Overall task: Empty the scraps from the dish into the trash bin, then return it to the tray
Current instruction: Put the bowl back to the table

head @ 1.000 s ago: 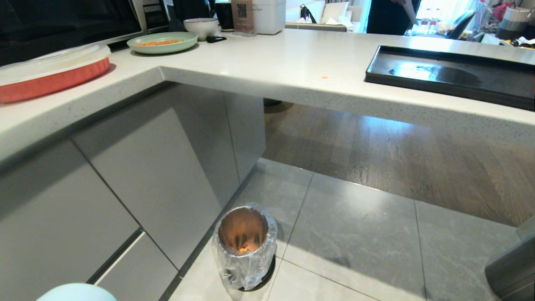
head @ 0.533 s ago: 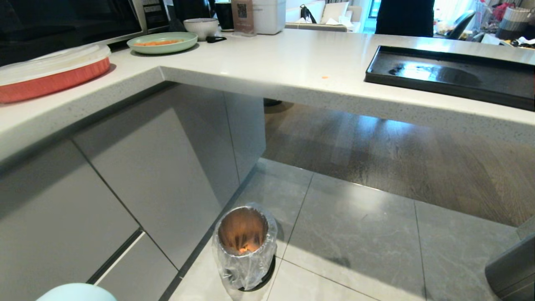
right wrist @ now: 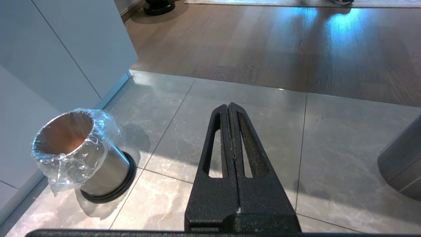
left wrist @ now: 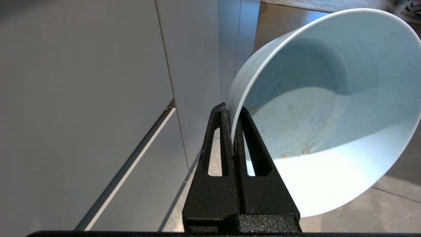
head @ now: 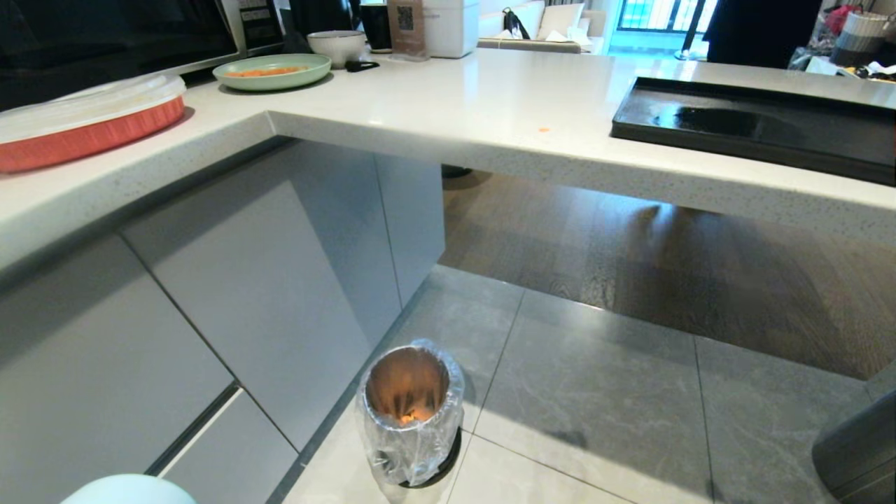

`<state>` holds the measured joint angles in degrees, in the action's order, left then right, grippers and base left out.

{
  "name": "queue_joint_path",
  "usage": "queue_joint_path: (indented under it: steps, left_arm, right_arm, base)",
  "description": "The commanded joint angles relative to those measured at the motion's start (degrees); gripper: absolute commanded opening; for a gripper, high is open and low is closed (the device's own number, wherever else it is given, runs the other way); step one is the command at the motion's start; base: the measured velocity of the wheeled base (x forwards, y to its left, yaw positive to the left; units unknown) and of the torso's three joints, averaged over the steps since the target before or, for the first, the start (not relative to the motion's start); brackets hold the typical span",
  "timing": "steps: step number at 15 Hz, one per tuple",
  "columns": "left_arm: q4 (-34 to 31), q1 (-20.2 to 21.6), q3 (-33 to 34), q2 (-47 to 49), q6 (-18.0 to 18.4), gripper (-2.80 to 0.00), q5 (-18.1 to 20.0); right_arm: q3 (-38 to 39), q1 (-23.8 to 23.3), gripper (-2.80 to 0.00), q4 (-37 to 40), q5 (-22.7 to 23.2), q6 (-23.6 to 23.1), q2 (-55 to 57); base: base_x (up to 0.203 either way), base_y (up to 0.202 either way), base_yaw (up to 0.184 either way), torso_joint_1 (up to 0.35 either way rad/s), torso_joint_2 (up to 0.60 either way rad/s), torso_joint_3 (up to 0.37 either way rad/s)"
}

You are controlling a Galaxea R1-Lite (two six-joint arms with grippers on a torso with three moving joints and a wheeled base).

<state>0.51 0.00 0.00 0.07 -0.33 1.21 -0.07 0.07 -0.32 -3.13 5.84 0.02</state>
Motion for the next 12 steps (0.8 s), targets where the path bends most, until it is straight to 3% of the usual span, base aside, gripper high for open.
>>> queue_joint_path:
  steps: [1, 12]
  left_arm:
    - [0.02, 0.00, 0.00, 0.01, -0.02, -2.80, 0.02]
    - [0.02, 0.00, 0.00, 0.01, -0.02, -2.80, 0.02]
  right_arm:
    - [0.00, 0.01, -2.80, -0.08, -0.03, 0.05, -0.02]
    - [0.06, 0.01, -2.80, -0.05, -0.03, 0.05, -0.02]
  base:
    - [0.000, 0.000, 0.000, 0.000, 0.00, 0.000]
    - [0.000, 0.000, 0.000, 0.000, 0.00, 0.000]
